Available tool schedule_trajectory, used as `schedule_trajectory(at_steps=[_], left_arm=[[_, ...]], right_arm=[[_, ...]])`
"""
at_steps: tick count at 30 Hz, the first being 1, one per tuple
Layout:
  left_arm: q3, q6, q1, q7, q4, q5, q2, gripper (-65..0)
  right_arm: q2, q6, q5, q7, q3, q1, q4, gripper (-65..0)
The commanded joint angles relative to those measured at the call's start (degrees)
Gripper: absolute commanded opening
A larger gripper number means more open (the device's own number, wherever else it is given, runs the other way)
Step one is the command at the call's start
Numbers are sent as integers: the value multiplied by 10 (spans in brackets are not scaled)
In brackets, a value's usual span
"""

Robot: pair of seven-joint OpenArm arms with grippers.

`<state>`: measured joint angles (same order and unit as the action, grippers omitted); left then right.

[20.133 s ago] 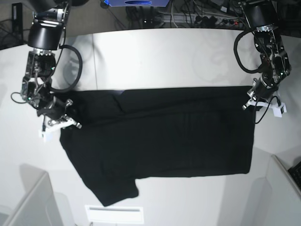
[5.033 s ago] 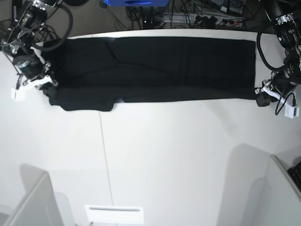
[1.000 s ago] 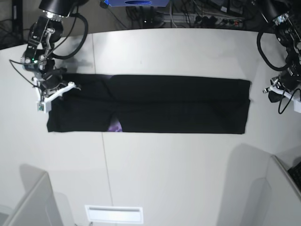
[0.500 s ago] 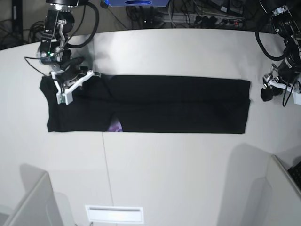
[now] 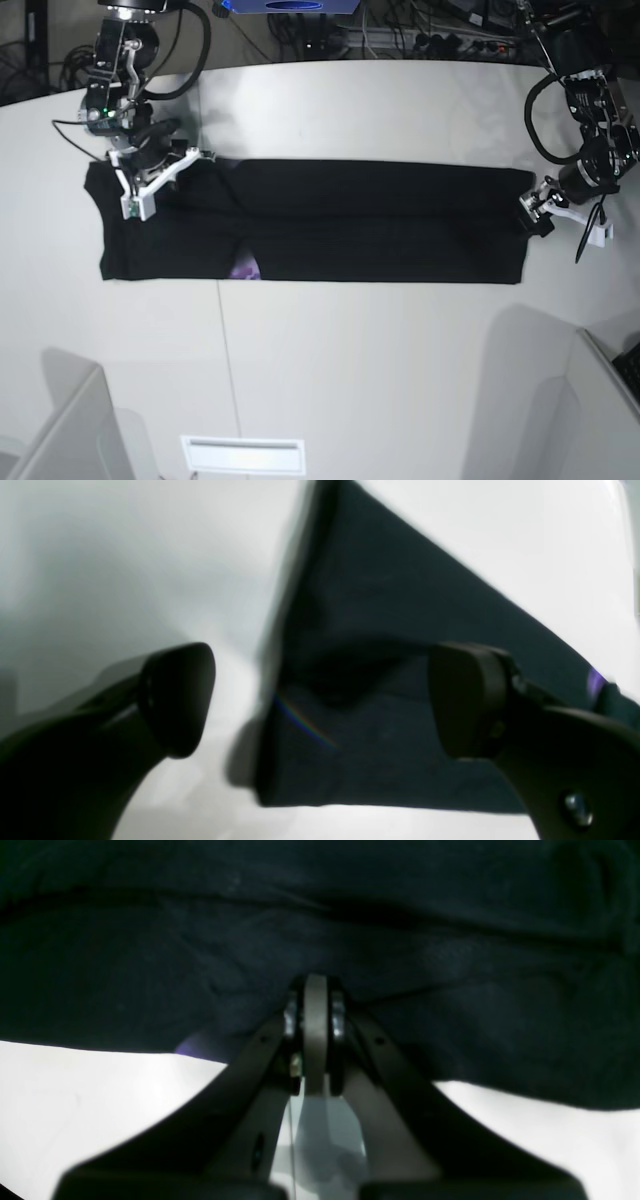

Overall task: Fold the T-shirt properly
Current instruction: 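Move both grippers to the strip's two ends and grasp them, then fold the strip end held by the left gripper toward the right gripper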

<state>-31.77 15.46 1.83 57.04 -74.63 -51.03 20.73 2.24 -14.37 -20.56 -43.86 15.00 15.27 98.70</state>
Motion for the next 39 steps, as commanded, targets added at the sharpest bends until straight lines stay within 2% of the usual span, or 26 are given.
schedule_trajectory(at_steps=[1, 7, 11, 18, 21, 23, 29, 35, 39], left_arm=[[6, 2, -13, -2, 1, -6, 14, 0], [64, 2, -29, -2, 23, 14, 14, 0], [81, 2, -32, -2, 30, 38, 12, -193], [73, 2, -39, -3, 72, 39, 20, -650], [65, 1, -39, -26, 72, 39, 24, -650], [69, 1, -37, -42, 72, 39, 40, -650], [65, 1, -38, -51, 68, 38, 66, -650], [69, 1, -29, -45, -11, 38, 63, -650], [71, -1, 7, -45, -88, 38, 60, -650]], right_arm=[[3, -3, -7, 9, 2, -1, 13, -650], [3, -3, -7, 9, 5, 0, 13, -650], [3, -3, -7, 9, 4, 1, 13, -650], [3, -3, -7, 9, 6, 2, 22, -650], [3, -3, -7, 6, 5, 2, 36, -650], [3, -3, -7, 6, 3, 6, 46, -650], [-12, -3, -8, 6, 7, 10, 67, -650], [-18, -3, -8, 6, 7, 10, 67, -650], [-23, -3, -8, 6, 17, 10, 67, -650]])
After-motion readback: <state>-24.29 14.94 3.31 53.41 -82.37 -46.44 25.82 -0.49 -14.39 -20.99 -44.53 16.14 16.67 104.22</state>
